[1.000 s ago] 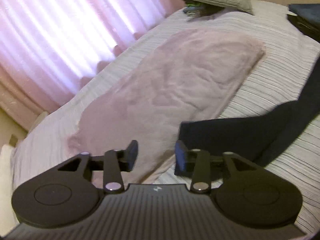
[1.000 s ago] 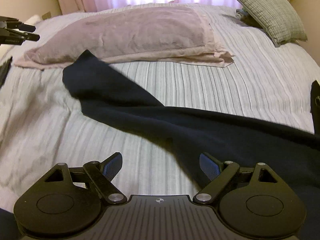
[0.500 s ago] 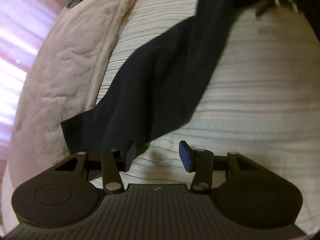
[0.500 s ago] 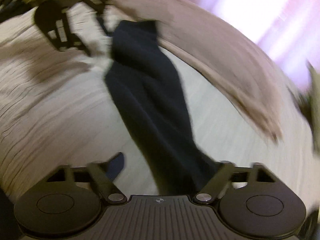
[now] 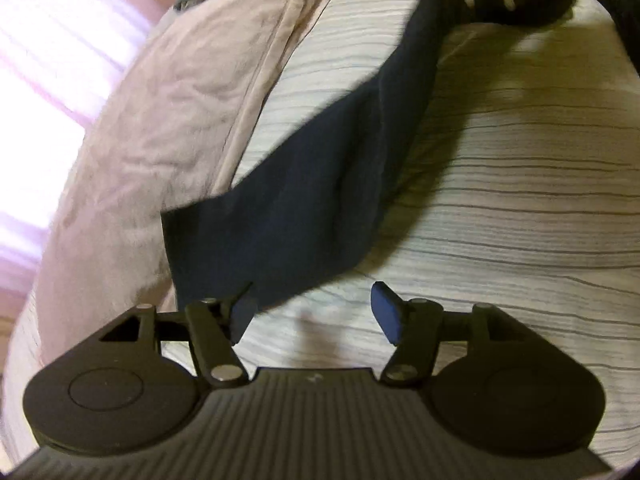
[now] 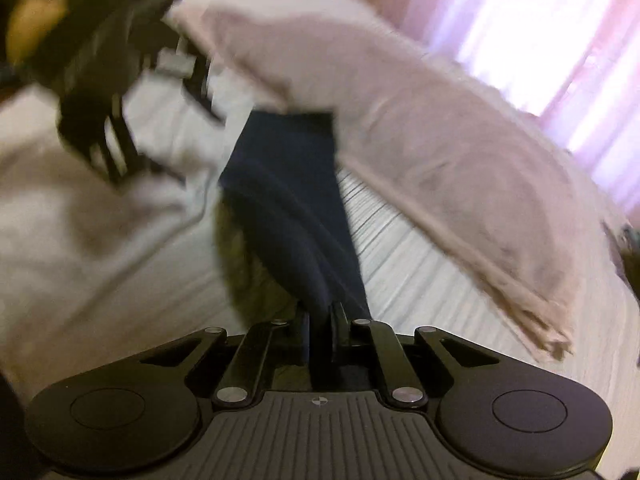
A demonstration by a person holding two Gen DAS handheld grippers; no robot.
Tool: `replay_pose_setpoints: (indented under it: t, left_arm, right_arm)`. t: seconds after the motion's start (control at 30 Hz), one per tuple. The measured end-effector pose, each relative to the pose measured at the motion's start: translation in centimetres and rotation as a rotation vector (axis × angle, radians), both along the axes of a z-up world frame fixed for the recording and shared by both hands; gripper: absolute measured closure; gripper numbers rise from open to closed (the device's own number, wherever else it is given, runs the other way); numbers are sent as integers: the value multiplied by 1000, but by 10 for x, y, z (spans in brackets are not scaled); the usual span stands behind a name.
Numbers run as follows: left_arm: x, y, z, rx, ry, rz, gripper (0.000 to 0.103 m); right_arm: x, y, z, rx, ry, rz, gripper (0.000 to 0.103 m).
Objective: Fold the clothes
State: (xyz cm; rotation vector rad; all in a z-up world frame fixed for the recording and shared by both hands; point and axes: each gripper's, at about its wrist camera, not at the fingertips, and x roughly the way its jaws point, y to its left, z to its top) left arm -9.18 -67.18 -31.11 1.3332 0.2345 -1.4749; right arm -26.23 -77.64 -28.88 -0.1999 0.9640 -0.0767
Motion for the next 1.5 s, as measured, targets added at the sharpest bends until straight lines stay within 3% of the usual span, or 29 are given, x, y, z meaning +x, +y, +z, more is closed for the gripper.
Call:
replay_pose_setpoints:
  t: [0.13, 0.27, 0.37, 0.4, 0.43, 0.5, 0.53, 0.6, 0.7, 0.8, 0.87, 0.93, 0.97, 1.03, 1.07, 1.23, 1.33, 1.5]
  left_arm:
    - [-16, -6, -3, -46, -25, -42, 42]
    - [-25, -16, -18, -88, -120, -85, 42]
    - [-21, -27, -23, -84, -111, -84, 46]
    - [-19, -30, -24, -71, -100, -86, 55]
    - [-17, -32, -25, -56, -90, -88, 73]
    - [-15, -33, -21, -20, -66, -88, 99]
    - [-15, -30, -15, -8, -55, -88, 100]
    - [-15, -18, 5, 13, -28, -78, 100]
    - [-13, 10, 61, 70, 45, -44, 100]
    - [-6, 30, 129, 200, 171, 0, 100]
    - [1, 33, 160, 295, 222, 22, 100]
    - [9, 29, 174, 347, 225, 53, 98]
    - [16, 24, 172, 352, 208, 92, 96]
    - [32, 13, 153, 324, 135, 200, 80]
    - [35, 14, 144, 306, 108, 236, 80]
    - [28, 45, 102, 217, 35, 338, 77]
    - [18, 66, 79, 170, 9, 369, 73]
    - [-47, 105, 22, 240, -52, 101, 67]
  right_arm:
    - [-16, -11, 27, 38, -26, -48, 95]
    - [-22, -7, 33, 10, -23, -31, 95]
    - [-23, -3, 34, 17, -28, -46, 95]
    - [-24, -1, 35, 20, -31, -52, 95]
    - [-26, 0, 36, 24, -32, -56, 95]
    - [-32, 1, 38, 33, -34, -60, 95]
    - [-38, 2, 42, 42, -29, -50, 95]
    - [-47, 3, 52, 79, -18, -19, 95]
    - [-62, 6, 77, 137, -15, 53, 95]
    - [-67, 8, 106, 156, -29, 131, 95]
    - [-60, 7, 117, 140, -48, 170, 95]
    - [-42, 3, 110, 109, -79, 171, 95]
    - [-32, -1, 98, 96, -79, 142, 95]
    - [-15, -7, 73, 68, -82, 86, 48]
    - [-12, -9, 63, 47, -95, 62, 20]
    - [-37, -11, 42, 79, -84, -82, 20]
    - [-66, -7, 25, 136, -9, -180, 20]
    - [-102, 3, -5, 177, 116, -289, 20]
